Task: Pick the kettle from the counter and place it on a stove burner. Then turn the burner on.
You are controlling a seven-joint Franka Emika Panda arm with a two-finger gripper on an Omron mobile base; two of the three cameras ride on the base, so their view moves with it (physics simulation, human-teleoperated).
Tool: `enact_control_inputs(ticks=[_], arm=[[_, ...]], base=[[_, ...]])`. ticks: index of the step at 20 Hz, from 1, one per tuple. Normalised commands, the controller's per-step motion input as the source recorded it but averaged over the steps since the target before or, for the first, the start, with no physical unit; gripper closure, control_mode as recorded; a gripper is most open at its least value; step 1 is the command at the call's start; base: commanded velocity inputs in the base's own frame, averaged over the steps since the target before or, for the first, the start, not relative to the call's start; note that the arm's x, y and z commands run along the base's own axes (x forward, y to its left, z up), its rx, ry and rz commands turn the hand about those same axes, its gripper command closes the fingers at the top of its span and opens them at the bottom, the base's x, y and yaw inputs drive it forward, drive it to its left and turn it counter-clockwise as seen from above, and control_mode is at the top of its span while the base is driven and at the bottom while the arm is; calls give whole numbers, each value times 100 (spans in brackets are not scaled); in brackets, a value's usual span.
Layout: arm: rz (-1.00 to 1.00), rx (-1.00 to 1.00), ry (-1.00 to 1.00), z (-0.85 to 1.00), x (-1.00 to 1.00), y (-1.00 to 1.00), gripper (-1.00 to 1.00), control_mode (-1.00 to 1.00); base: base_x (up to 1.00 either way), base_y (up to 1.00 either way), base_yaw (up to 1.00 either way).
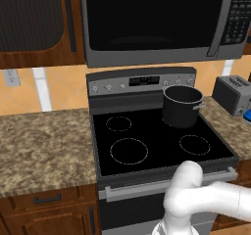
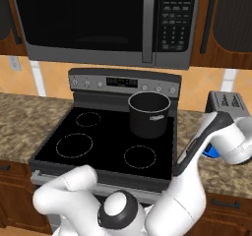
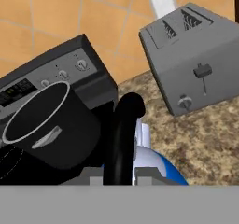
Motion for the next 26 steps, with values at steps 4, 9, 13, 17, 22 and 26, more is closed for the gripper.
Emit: enact_control_inputs(ticks=[4, 9, 13, 17, 22, 26], arm=[[0, 1, -18, 1, -16, 100, 100, -100], [0, 0, -16, 0, -11, 100, 100, -100], [0, 0, -5, 6, -4, 100, 100, -100], [0, 0, 0, 23, 0, 100, 100, -100], [0, -1, 0, 26, 0, 100, 100, -100], [0, -5, 3, 13, 0, 100, 100, -100]], base=[[0, 0, 0], [0, 0, 0], [0, 0, 0], [0, 0, 0], [0, 0, 0], [0, 0, 0]])
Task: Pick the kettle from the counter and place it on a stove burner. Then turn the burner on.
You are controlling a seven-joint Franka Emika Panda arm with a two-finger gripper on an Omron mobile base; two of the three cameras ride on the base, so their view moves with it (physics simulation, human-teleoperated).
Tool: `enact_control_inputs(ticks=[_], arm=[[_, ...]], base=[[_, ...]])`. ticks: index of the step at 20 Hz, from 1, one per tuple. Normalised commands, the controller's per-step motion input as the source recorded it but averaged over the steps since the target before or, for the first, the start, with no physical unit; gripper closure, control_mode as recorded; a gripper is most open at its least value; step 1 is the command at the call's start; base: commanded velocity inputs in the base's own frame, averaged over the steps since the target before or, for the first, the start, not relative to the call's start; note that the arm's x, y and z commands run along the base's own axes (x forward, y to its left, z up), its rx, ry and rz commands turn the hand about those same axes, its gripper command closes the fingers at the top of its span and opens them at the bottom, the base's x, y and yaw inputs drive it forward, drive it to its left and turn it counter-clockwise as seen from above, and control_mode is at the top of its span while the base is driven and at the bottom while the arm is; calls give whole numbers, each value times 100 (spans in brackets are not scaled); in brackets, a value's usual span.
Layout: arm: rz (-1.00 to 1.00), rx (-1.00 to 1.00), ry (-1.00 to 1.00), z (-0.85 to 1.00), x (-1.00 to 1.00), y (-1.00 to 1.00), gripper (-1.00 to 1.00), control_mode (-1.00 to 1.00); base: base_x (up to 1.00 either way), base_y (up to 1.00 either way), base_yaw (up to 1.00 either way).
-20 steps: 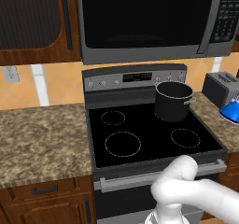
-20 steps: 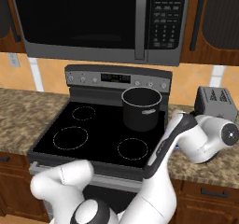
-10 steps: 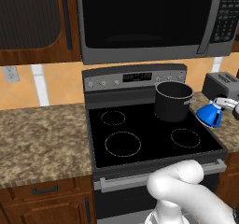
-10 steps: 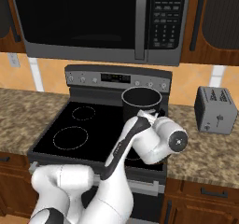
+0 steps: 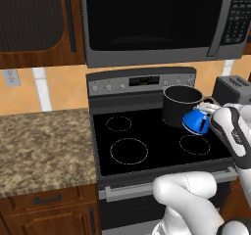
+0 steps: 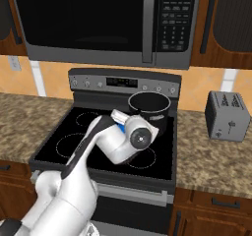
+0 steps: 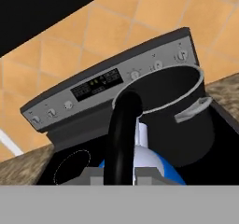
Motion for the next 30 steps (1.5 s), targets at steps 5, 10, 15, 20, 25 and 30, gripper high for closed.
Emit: enact_control_inputs(ticks=[5, 10, 15, 20, 25, 30], arm=[[0, -12, 9, 0, 0, 100, 100, -100], [0, -16, 11, 0, 0, 100, 100, -100], [0, -16, 6, -17, 10, 100, 100, -100], [-1, -15, 0, -39, 24, 100, 100, -100], [-7, -7, 0, -41, 46, 100, 100, -100], [-1, 4, 0, -25, 22, 51, 100, -100]], base=[[0, 0, 0], [0, 0, 0], [0, 0, 0], [0, 0, 0], [0, 0, 0], [0, 0, 0]])
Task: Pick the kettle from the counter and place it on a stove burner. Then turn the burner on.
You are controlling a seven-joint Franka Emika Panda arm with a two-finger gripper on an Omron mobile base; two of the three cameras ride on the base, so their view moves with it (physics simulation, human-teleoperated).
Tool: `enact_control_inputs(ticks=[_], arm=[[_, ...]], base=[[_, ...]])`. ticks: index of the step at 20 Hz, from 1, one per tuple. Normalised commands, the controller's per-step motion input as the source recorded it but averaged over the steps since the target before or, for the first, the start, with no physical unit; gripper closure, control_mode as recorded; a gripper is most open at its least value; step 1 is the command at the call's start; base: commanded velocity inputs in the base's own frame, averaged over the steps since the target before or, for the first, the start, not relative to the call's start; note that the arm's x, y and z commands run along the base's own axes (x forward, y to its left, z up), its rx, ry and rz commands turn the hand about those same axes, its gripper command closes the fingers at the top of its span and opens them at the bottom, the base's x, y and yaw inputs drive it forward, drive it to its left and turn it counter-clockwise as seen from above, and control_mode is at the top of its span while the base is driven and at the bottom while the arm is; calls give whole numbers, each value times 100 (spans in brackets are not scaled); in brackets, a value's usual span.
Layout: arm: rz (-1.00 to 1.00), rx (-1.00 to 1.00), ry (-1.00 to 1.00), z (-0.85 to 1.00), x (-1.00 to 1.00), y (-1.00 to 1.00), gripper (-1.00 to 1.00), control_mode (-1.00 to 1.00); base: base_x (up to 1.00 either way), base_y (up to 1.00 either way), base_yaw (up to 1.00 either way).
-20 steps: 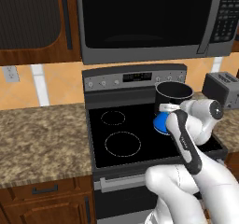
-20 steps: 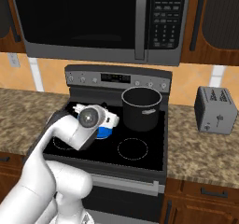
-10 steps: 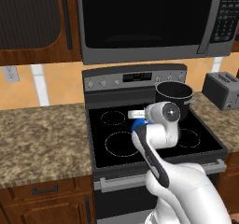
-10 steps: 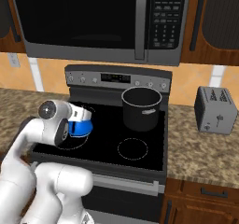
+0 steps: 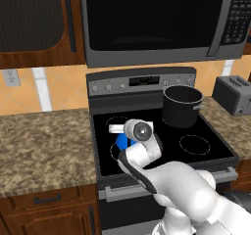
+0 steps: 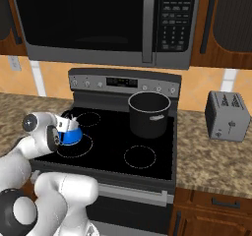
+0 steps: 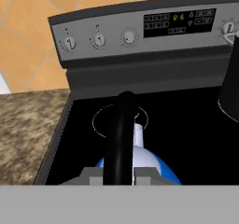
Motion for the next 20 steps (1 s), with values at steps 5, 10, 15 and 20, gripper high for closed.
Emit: enact_control_inputs(ticks=[5, 10, 15, 20], arm=[[0, 0, 0, -52, 16, 36, 100, -100], [0, -4, 0, -51, 7, 3, 100, -100], [0, 0, -6, -9, 37, -38, 100, -100], [1, -1, -1, -5, 14, -19, 100, -100]], base=[[0, 0, 0], [0, 0, 0], [0, 0, 0], [0, 0, 0]])
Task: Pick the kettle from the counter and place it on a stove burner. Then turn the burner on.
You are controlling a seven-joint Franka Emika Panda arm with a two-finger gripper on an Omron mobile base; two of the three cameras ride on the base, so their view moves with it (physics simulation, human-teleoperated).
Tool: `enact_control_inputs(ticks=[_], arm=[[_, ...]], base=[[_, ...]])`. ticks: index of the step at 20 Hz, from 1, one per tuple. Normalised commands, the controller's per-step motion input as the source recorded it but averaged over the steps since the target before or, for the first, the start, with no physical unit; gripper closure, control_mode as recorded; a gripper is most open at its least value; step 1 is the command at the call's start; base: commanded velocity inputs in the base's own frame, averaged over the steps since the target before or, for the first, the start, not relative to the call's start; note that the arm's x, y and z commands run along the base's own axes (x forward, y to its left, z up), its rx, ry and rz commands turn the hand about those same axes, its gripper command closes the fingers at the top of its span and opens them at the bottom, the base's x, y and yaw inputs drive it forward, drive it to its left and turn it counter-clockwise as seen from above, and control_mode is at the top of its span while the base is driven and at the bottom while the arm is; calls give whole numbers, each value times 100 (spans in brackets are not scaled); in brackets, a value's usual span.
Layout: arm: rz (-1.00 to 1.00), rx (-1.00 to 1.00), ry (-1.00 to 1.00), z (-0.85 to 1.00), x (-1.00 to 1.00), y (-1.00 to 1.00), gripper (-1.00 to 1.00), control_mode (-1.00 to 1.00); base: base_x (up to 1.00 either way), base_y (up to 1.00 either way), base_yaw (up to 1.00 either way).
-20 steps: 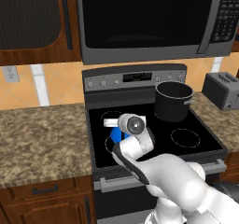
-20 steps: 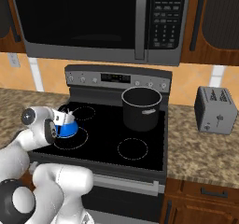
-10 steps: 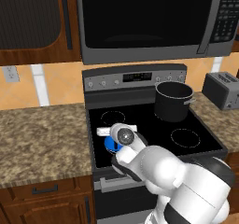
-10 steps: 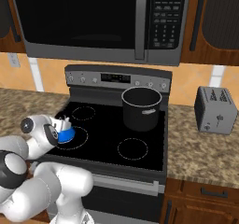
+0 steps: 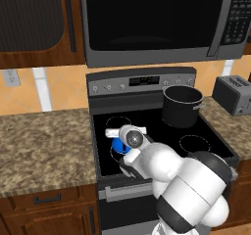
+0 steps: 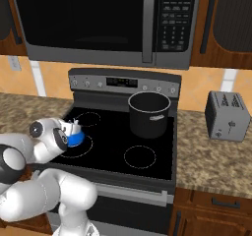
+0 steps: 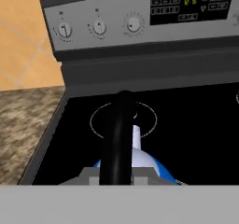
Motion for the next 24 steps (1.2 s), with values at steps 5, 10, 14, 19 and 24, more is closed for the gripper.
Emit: enact_control_inputs(ticks=[5, 10, 14, 19, 24], arm=[[0, -12, 5, -31, 4, -13, 100, -100], [0, -12, 9, -23, 0, -4, 100, -100], [0, 0, 0, 0, 0, 0, -100, -100], [0, 0, 0, 0, -19, -3, -100, -100], [-1, 0, 1, 16, -39, -1, -100, -100]], base=[[0, 0, 0], [0, 0, 0], [0, 0, 0], [0, 0, 0], [0, 0, 0]])
